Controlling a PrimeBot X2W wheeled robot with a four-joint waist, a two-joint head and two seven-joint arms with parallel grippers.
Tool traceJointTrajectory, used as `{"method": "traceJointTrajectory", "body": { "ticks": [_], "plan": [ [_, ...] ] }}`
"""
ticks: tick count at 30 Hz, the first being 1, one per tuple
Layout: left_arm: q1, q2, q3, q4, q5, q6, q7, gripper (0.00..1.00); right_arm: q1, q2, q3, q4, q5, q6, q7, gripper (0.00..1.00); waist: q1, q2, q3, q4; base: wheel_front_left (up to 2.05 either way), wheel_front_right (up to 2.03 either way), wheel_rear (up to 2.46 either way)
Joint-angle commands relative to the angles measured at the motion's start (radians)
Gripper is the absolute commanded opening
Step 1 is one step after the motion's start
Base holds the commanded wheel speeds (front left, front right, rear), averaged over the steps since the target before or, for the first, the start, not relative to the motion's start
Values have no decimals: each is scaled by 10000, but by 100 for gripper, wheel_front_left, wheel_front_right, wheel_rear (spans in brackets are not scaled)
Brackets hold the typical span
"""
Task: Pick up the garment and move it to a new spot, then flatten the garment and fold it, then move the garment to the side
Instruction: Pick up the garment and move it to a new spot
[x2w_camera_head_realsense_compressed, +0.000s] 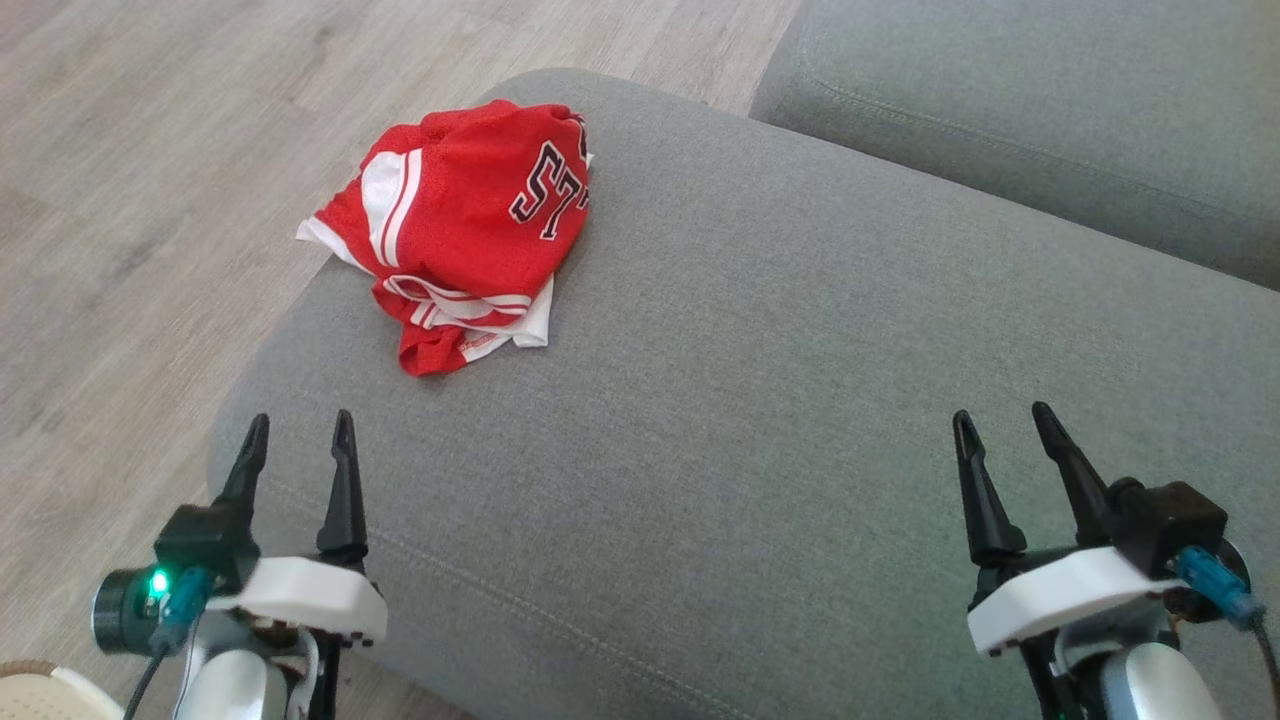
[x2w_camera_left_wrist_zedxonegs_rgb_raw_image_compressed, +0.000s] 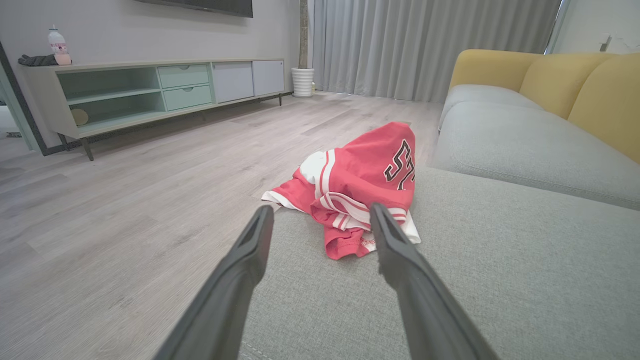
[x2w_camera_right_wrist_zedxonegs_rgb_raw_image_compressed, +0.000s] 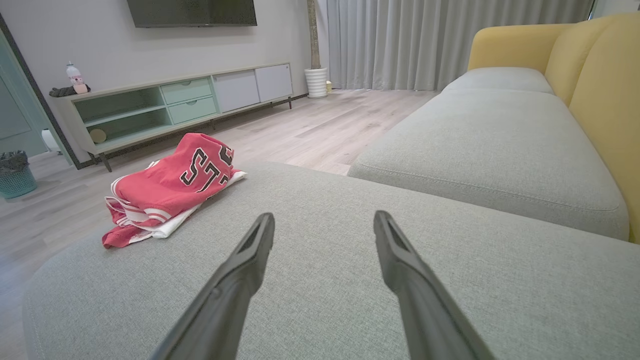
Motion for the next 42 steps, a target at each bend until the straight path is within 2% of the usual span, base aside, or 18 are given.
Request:
{"method": "traceJointTrajectory", "body": {
  "ticks": [1,13,23,27,28,29,42],
  "plan": [
    [-393,90,406,-371,108,-37,-124,100,-438,-57,253,-348,-67,-9,-18,100,0,0,7,-4,0,0,0],
    [-707,-78,597,-189,65,-126,-124,100,-646,-57,205,-585,-256,-9,35,100,0,0,301,2,0,0,0],
    [-2501,-219,941,802,-393,-392,-124,100,-1525,-445,323,-1539,-598,-9,809,100,0,0,1983,-662,0,0,0],
    [-3765,-146,1245,1921,-618,-606,-124,100,-1932,-690,302,-1982,-658,-9,1177,100,0,0,2860,-1068,0,0,0],
    [-4348,-64,1406,2664,-649,-679,-124,100,-2072,-791,275,-2154,-676,-9,1318,100,0,0,3221,-1243,0,0,0],
    [-4348,-64,1406,2664,-649,-679,-124,100,-2072,-791,275,-2154,-676,-9,1318,100,0,0,3221,-1243,0,0,0],
    [-7393,792,2534,7655,-1354,-1018,-124,100,-2591,-983,269,-2592,-651,-9,1657,100,0,0,4382,-1964,0,0,0]
  ]
}}
